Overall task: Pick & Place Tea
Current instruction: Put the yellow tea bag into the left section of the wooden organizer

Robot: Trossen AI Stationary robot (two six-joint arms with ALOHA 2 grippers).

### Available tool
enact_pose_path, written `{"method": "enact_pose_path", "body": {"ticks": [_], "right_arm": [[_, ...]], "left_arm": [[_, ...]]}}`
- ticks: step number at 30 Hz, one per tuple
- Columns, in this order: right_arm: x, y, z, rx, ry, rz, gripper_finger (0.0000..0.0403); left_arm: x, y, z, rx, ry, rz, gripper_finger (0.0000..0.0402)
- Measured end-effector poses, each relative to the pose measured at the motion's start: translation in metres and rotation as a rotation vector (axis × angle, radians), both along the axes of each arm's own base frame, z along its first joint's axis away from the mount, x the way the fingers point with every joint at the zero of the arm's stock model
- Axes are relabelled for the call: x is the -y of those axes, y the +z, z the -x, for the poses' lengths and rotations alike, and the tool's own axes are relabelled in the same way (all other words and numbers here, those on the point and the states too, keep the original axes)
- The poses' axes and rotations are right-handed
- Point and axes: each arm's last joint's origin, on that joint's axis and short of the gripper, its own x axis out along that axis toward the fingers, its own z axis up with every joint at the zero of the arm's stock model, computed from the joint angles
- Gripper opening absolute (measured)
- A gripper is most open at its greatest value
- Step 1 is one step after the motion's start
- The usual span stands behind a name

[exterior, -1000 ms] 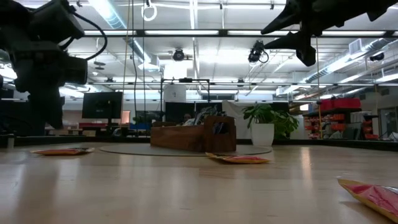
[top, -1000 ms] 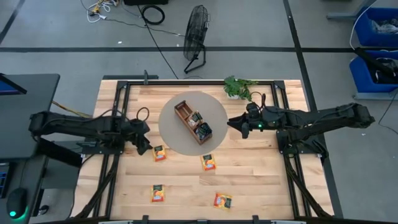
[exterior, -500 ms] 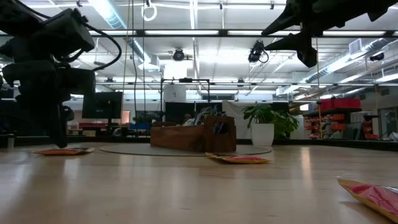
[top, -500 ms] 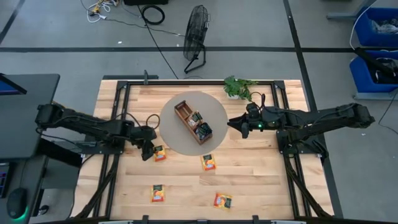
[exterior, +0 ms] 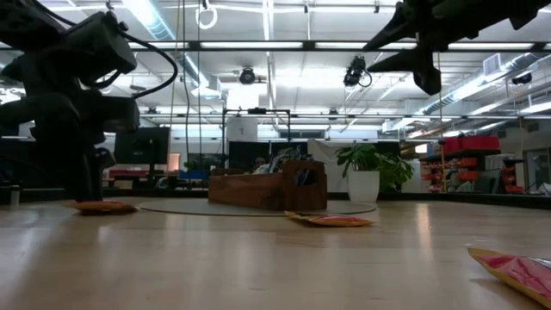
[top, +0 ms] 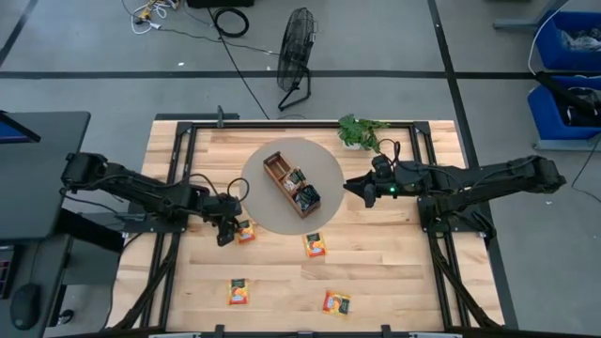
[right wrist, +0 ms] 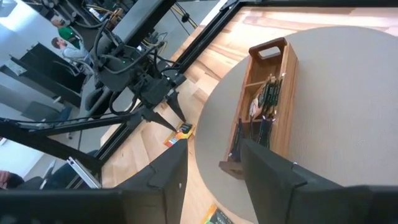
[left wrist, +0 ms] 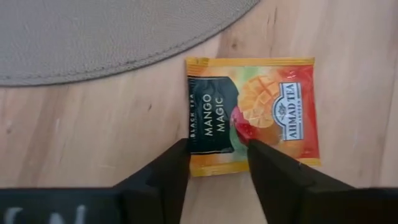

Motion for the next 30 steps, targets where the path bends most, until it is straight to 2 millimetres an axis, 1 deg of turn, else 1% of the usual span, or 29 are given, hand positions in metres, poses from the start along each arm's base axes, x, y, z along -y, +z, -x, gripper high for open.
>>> {"method": "enact_pose_path", "body": {"ticks": [3, 8, 9, 13, 21, 23, 26, 30], "right_arm": [[0.000, -0.001, 0.000, -0.008, -0.010, -0.006, 0.0158], [0.000, -0.001, 0.000, -0.008, -0.011, -0.005, 0.0158], [0.000, -0.001, 0.000, -0.007, -0.015, -0.006, 0.0158], [0.001, -0.001, 0.000, -0.003, -0.034, -0.019, 0.0158], [0.001, -0.001, 0.000, -0.003, -0.035, -0.019, 0.0158], [0.001, -0.001, 0.000, -0.003, -0.034, -0.019, 0.0158], [0.001, -0.001, 0.000, -0.003, -0.034, -0.019, 0.0158], [0.001, -0.001, 0.000, -0.004, -0.033, -0.015, 0.0158]], "left_arm": [[0.000, -0.001, 0.000, -0.004, 0.007, -0.005, 0.0126], [-0.001, -0.002, 0.001, -0.009, 0.022, -0.012, 0.0024], [-0.001, -0.002, 0.001, -0.007, 0.021, -0.007, 0.0013], [0.000, 0.001, -0.002, 0.005, 0.033, 0.022, 0.0004], [0.002, 0.019, -0.015, 0.040, 0.033, 0.037, 0.0004], [0.002, 0.022, -0.017, 0.035, 0.050, 0.048, 0.0009], [0.005, 0.031, -0.023, 0.076, 0.052, 0.063, 0.0020], [0.010, 0.033, -0.025, 0.088, -0.011, 0.039, 0.0046]]}}
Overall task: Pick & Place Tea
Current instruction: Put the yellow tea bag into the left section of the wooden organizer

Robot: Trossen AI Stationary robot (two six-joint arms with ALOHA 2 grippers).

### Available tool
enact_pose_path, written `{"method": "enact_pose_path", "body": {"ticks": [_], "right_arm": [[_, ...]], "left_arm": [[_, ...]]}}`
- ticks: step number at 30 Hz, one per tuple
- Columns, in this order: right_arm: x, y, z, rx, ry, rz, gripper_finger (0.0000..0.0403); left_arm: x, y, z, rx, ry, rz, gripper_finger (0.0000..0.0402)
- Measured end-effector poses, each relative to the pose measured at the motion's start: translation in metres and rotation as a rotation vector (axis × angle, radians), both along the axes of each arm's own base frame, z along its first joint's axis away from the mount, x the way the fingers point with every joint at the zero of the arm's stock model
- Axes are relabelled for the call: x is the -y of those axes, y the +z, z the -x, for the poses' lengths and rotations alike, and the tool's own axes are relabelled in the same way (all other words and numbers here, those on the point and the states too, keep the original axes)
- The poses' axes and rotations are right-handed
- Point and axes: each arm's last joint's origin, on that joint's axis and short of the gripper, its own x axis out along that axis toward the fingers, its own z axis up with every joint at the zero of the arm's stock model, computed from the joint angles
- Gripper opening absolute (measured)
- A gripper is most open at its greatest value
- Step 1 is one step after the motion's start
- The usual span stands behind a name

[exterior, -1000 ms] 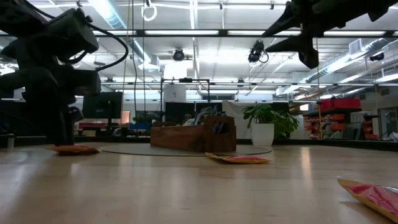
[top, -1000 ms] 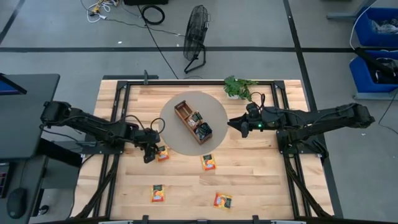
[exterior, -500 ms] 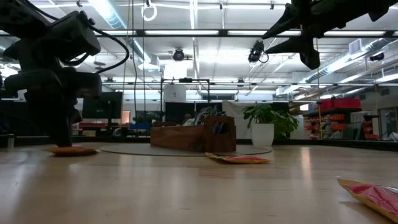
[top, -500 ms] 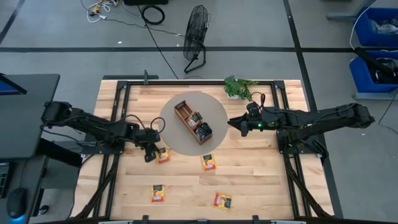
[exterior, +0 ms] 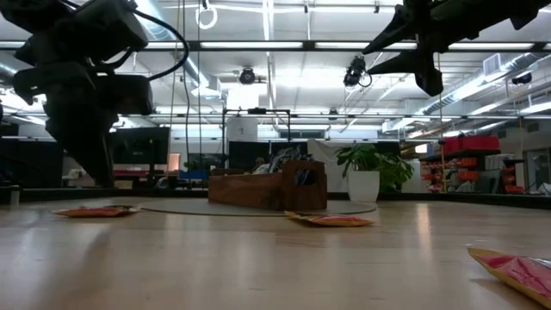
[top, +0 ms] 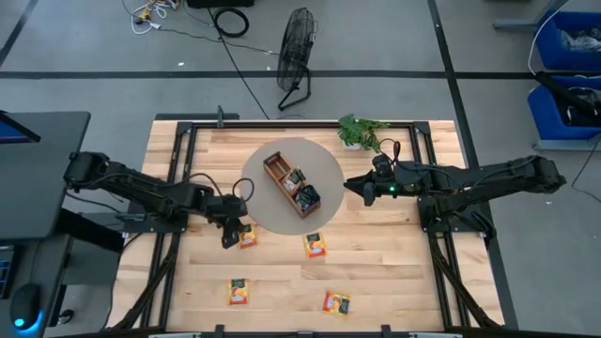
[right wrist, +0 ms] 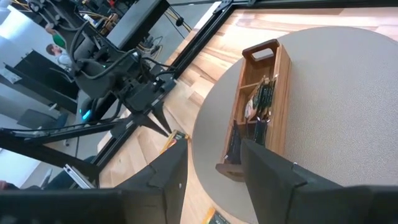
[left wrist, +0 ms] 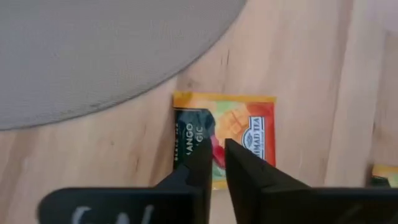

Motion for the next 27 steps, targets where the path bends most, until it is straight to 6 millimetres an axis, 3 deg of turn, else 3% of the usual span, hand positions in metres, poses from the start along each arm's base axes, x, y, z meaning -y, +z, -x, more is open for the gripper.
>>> {"method": "enact_pose_path", "body": {"ticks": [12, 17, 22, 27], "right_arm": [[0.000, -0.002, 0.001, -0.020, 0.000, 0.001, 0.0158], [0.000, -0.003, 0.001, -0.037, 0.000, 0.001, 0.0158], [0.000, -0.004, 0.001, -0.038, -0.007, 0.004, 0.0158], [0.001, -0.003, 0.001, -0.037, -0.016, 0.006, 0.0158]], "left_arm": [[0.001, -0.010, -0.001, -0.025, 0.001, -0.103, 0.0195], [0.003, -0.021, -0.005, -0.077, -0.051, -0.100, 0.0236], [0.003, -0.029, -0.008, -0.120, -0.077, -0.125, 0.0237], [0.003, -0.031, -0.007, -0.122, -0.116, -0.158, 0.0167]]}}
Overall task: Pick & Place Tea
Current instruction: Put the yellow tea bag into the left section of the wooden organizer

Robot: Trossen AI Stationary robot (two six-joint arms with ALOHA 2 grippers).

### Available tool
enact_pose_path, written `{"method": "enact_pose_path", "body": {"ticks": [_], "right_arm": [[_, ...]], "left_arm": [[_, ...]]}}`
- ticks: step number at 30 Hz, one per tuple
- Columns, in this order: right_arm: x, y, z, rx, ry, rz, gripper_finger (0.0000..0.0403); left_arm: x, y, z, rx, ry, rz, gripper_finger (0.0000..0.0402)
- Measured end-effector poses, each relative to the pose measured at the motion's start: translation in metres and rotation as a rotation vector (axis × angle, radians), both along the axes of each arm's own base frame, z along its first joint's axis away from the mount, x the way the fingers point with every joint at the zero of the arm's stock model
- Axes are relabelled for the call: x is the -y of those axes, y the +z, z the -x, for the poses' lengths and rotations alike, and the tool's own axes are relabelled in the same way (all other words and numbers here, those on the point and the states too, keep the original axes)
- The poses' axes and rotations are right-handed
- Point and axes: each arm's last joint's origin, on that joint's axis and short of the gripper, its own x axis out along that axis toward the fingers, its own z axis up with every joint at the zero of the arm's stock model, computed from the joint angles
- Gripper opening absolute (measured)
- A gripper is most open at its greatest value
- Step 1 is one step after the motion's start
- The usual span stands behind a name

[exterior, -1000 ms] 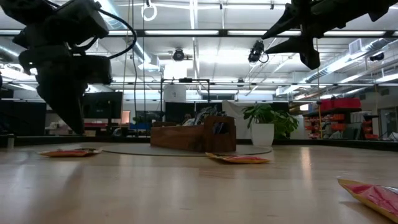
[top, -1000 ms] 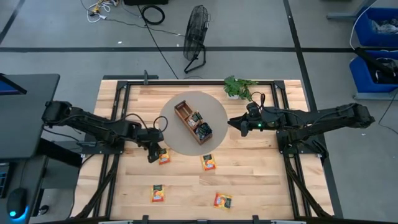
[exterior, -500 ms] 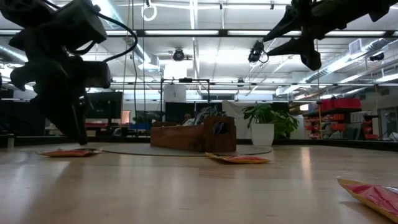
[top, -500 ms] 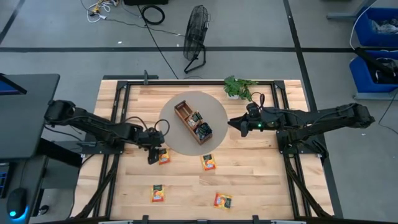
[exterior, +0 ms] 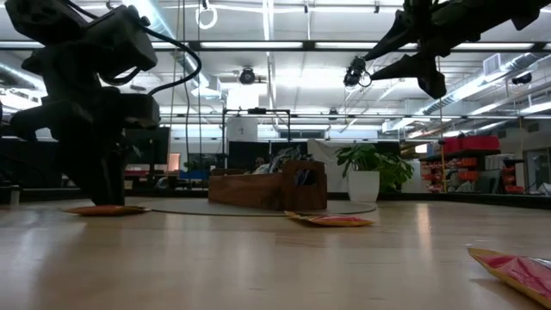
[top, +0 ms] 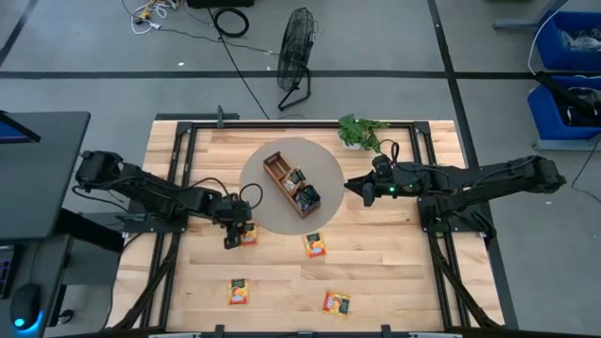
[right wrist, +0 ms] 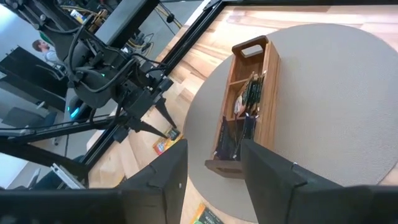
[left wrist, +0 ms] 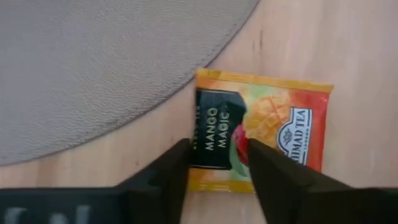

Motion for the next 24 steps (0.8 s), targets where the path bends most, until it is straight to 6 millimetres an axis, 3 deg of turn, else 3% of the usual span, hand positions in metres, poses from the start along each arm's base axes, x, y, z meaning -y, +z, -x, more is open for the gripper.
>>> {"method": "enact_pose_path", "body": {"ticks": [5, 7, 12, 17, 24], "right_arm": [[0.001, 0.000, 0.000, 0.001, -0.026, 0.008, 0.0158], [0.001, 0.000, 0.000, 0.001, -0.026, 0.007, 0.0158], [0.001, 0.002, -0.001, 0.030, -0.029, 0.000, 0.0158], [0.000, 0.013, -0.004, 0.150, -0.021, -0.012, 0.0158], [-0.001, 0.018, -0.006, 0.232, -0.023, -0.160, 0.0158]], "left_arm": [[-0.002, -0.001, 0.000, 0.001, -0.007, -0.014, 0.0045], [-0.004, -0.001, 0.000, -0.001, 0.013, 0.003, 0.0014], [-0.008, 0.000, -0.001, -0.003, 0.054, 0.041, 0.0004], [-0.009, 0.014, -0.005, 0.017, 0.056, 0.060, 0.0002], [-0.007, 0.058, -0.027, 0.120, 0.002, 0.036, 0.0001]]}}
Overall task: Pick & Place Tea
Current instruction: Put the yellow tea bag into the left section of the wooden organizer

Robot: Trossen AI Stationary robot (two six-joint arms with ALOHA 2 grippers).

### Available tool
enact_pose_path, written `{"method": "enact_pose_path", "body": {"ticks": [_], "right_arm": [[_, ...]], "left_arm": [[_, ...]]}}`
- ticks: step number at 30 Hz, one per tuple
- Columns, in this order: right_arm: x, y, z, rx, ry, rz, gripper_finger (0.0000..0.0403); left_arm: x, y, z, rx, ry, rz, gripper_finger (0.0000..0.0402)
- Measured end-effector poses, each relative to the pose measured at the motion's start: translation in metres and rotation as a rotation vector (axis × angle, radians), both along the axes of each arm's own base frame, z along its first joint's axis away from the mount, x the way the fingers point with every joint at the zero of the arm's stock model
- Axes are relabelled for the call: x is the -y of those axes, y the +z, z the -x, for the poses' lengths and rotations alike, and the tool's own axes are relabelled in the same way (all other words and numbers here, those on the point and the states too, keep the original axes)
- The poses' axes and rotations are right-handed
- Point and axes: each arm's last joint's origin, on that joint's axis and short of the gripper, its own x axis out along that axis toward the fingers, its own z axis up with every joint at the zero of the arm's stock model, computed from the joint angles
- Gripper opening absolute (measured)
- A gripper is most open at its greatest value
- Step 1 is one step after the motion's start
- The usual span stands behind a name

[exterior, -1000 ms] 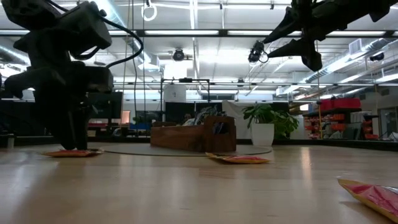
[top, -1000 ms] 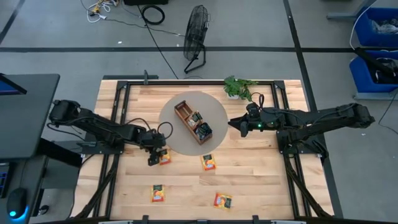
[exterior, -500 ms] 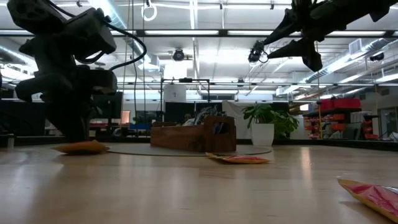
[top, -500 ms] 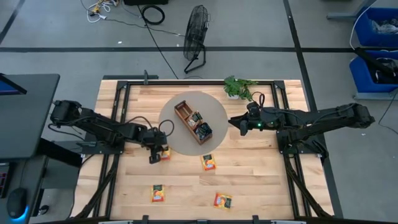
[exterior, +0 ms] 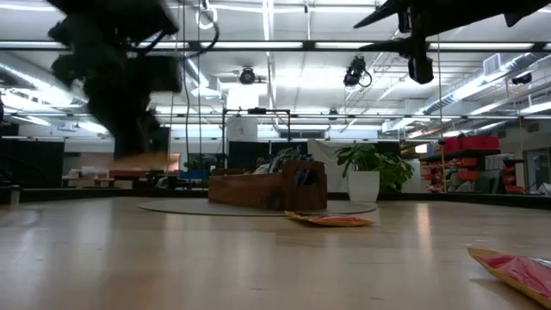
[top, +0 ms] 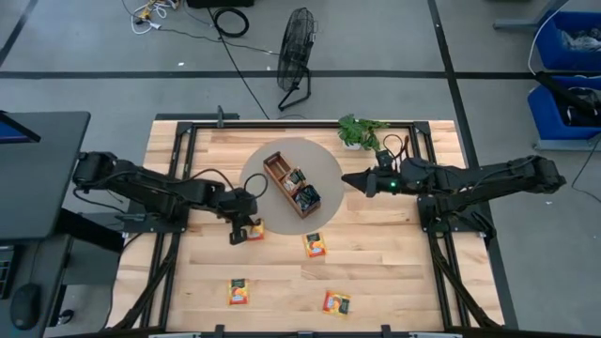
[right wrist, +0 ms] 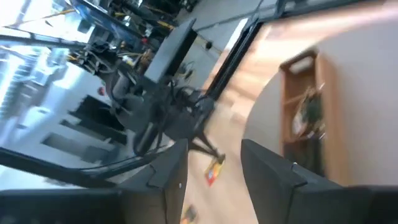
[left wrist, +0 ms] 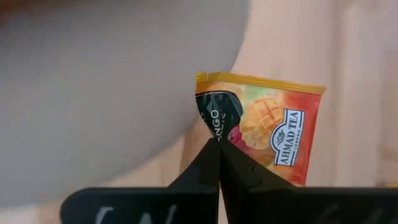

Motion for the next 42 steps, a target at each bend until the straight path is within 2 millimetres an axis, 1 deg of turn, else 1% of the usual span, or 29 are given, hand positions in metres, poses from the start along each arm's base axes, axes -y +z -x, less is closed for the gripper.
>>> {"method": "enact_pose_path", "body": {"ticks": [3, 5, 8, 12, 16, 18, 22, 28, 33, 37, 42], "right_arm": [[-0.001, -0.001, -0.001, 0.004, 0.041, -0.093, 0.0158], [-0.001, -0.002, -0.002, 0.006, 0.071, -0.157, 0.0158], [0.000, -0.005, -0.005, -0.004, 0.106, -0.242, 0.0158], [0.001, -0.008, -0.012, -0.036, 0.157, -0.285, 0.0158], [0.003, -0.001, -0.029, -0.057, 0.191, -0.242, 0.0158], [0.004, 0.002, -0.041, -0.074, 0.202, -0.217, 0.0158], [0.011, 0.009, -0.070, -0.113, 0.236, -0.229, 0.0158], [0.016, 0.026, -0.112, -0.179, 0.311, -0.195, 0.0158], [0.019, 0.039, -0.137, -0.256, 0.333, -0.180, 0.0158], [0.020, 0.038, -0.157, -0.332, 0.357, -0.166, 0.0158], [0.023, 0.029, -0.171, -0.375, 0.288, -0.148, 0.0158]], "left_arm": [[0.001, 0.025, -0.010, 0.049, -0.067, -0.044, 0.0001], [0.000, 0.036, -0.013, 0.048, -0.108, -0.101, 0.0001], [-0.001, 0.058, -0.021, 0.099, -0.146, -0.197, 0.0001], [-0.003, 0.080, -0.029, 0.128, -0.201, -0.273, 0.0001], [-0.008, 0.098, -0.034, 0.177, -0.238, -0.326, 0.0001], [-0.014, 0.105, -0.036, 0.185, -0.240, -0.358, 0.0001], [-0.023, 0.120, -0.039, 0.219, -0.238, -0.407, 0.0001], [-0.029, 0.135, -0.041, 0.255, -0.229, -0.432, 0.0001], [-0.032, 0.137, -0.041, 0.246, -0.214, -0.438, 0.0001], [-0.032, 0.137, -0.040, 0.245, -0.215, -0.438, 0.0001], [-0.032, 0.137, -0.040, 0.243, -0.212, -0.434, 0.0001]]}}
